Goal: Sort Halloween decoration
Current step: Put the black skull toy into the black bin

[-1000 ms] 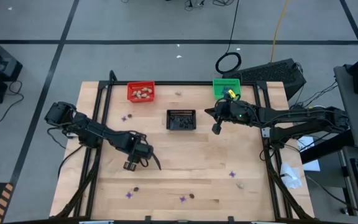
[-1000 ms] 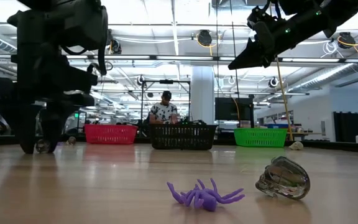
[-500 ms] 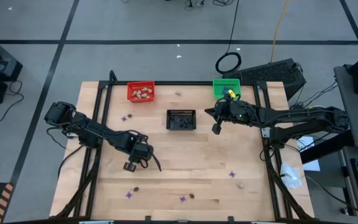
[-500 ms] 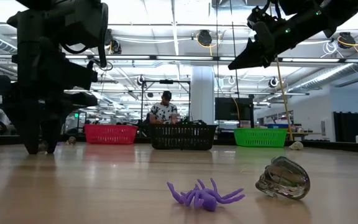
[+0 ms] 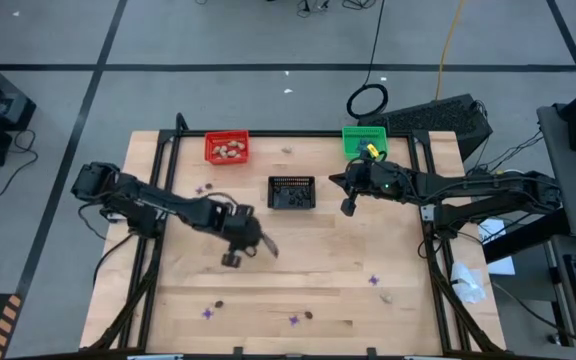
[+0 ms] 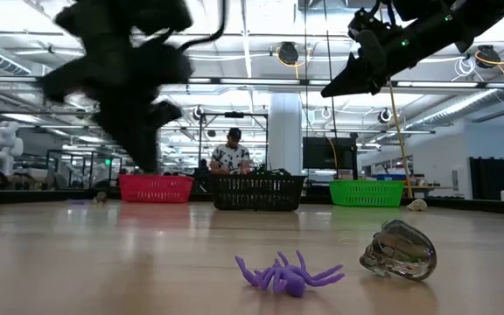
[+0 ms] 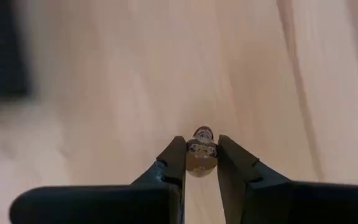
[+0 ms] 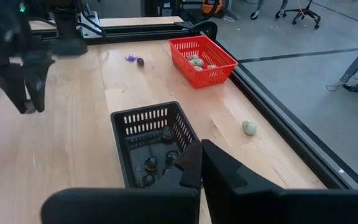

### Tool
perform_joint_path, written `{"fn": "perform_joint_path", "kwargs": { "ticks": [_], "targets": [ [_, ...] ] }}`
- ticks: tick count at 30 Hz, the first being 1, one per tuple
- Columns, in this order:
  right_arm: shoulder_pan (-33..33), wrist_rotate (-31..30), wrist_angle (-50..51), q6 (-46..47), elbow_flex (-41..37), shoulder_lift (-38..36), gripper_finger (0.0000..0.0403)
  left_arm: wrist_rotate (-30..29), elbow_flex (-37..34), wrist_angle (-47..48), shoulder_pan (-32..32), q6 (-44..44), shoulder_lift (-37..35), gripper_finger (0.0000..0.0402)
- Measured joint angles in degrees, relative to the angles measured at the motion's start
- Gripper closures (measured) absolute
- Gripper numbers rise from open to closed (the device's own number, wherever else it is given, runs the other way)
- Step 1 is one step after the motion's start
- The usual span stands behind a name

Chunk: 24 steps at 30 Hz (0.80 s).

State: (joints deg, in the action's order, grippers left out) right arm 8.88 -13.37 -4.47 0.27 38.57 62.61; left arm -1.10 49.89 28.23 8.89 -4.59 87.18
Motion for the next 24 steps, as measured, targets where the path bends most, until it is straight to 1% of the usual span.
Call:
{"fn": "perform_joint_path", "kwargs": {
  "ticks": [3,6,9,13,21,24],
  "targets": [
    [0.0,0.0,0.0,0.0,0.0,0.0,0.0403,-0.1,3.3,-3.1,-4.6,2.7,-0.2,0.0354],
    [0.0,0.0,0.0,0.0,0.0,0.0,0.0403,-1.2,6.4,-5.0,-9.1,4.2,1.1,0.0354],
    [0.0,0.0,0.0,0.0,0.0,0.0,0.0403,-1.2,9.9,-6.0,-13.5,4.0,2.7,0.0354],
    [0.0,0.0,0.0,-0.1,0.0,0.0,0.0403,-0.7,13.8,-5.1,-18.3,1.6,8.0,0.0354],
    [0.0,0.0,0.3,-0.4,0.0,0.0,0.0403,0.2,21.2,-4.8,-24.6,-0.7,19.7,0.0354],
    [0.0,0.0,0.4,-0.5,0.0,0.0,0.0403,3.0,22.8,-5.2,-25.9,-0.7,22.0,0.0350]
  ]
}}
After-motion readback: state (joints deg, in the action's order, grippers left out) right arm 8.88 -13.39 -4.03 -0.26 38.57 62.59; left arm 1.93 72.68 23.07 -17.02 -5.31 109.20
